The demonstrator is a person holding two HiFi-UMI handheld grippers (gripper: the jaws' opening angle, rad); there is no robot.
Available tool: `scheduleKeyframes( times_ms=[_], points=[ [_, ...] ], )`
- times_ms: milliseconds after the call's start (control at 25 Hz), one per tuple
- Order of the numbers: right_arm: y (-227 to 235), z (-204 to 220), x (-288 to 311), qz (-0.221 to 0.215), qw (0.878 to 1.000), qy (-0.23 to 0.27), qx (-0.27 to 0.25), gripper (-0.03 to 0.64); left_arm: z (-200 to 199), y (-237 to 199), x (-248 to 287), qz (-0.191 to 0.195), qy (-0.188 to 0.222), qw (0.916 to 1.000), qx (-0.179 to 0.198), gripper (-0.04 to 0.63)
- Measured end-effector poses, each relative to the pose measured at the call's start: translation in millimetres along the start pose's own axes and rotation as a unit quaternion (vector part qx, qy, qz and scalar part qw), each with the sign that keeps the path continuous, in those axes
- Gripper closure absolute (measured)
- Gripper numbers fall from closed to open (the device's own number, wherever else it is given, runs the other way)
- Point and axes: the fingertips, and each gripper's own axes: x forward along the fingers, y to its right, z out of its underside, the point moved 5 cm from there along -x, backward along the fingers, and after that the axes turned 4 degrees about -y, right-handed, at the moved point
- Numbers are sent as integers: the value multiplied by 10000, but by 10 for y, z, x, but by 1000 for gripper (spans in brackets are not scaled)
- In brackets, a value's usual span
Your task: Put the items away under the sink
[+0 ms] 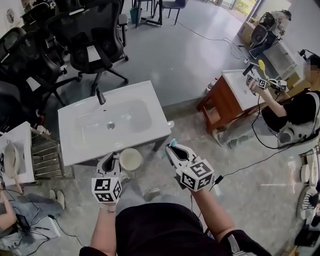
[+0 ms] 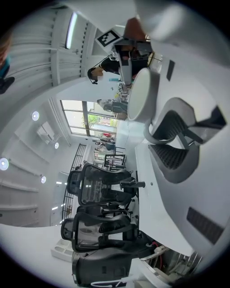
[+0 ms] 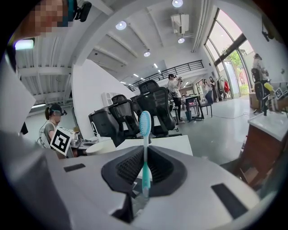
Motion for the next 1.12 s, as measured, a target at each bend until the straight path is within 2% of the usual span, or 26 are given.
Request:
scheduleKeyframes(
  times_ms=[280, 520, 680, 1120],
  points=[
    [-184, 419, -97, 158, 9998, -84, -3, 572, 370, 66, -138, 23, 63, 9999, 149, 549],
    [-311, 723, -74, 495, 9987, -59, 65, 572, 710, 47, -67, 341, -157, 9982, 463, 549],
    [-387, 968, -34, 691, 9975, -45, 103, 572, 971, 44, -7, 533, -263, 9969, 514, 549],
    [-289, 1728, 121, 1170, 9925, 18, 354, 572, 1594, 78, 350, 765, -452, 9934, 725, 549]
  ],
)
